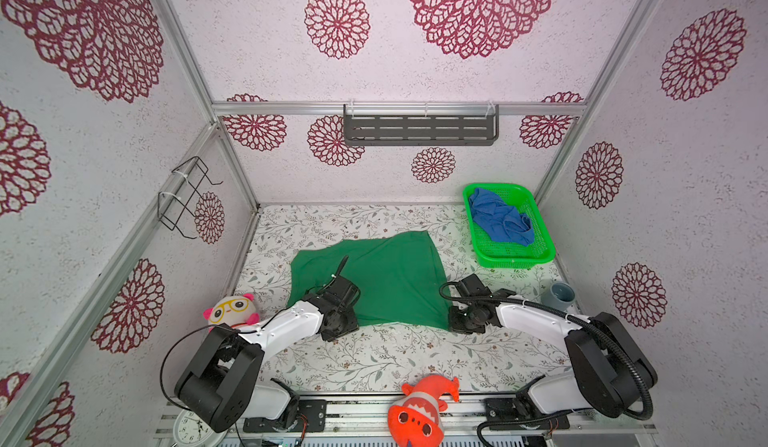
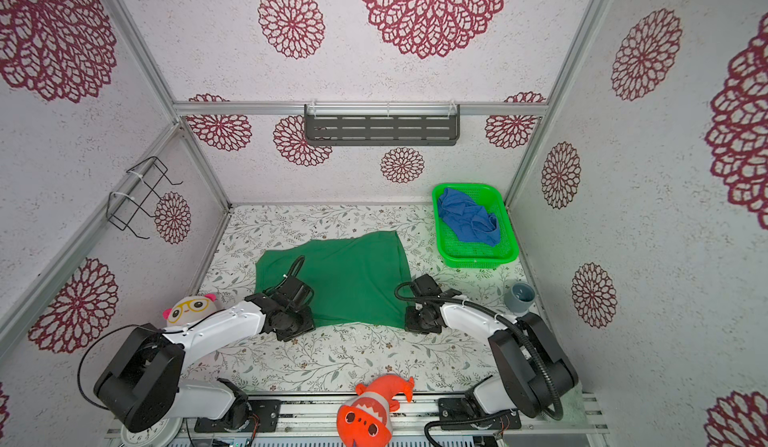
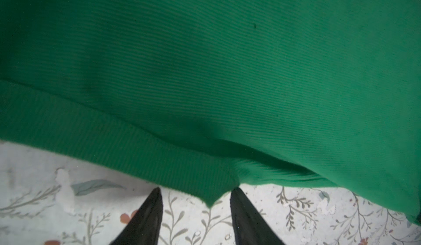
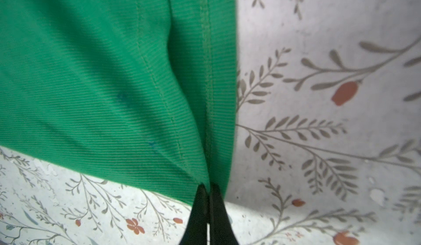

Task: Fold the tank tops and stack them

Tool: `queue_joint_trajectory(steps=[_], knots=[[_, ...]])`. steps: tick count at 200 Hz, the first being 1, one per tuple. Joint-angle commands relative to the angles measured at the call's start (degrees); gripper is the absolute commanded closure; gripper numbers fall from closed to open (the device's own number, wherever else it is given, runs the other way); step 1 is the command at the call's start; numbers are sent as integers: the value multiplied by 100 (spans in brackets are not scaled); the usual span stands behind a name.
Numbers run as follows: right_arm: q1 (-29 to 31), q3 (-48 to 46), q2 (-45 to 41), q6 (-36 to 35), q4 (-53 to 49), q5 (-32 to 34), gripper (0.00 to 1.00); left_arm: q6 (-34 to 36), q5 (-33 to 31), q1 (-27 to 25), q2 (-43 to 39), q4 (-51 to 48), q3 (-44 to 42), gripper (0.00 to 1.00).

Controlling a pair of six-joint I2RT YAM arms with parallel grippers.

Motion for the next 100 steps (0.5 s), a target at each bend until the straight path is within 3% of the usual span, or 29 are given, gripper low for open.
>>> queue_joint_trajectory(steps=[1, 32, 73, 100], knots=[[11, -29, -79, 42, -396, 88, 100, -123, -68, -29, 172, 298, 57, 53], [11, -66, -113, 51, -387, 80, 100, -111, -135, -30, 257, 318, 120, 69], [11, 10, -191, 24, -510, 95, 100, -25, -177, -31, 178, 109, 176, 100], [6, 178, -319, -61, -885, 221, 100, 53, -225, -36, -88, -179, 14, 100]])
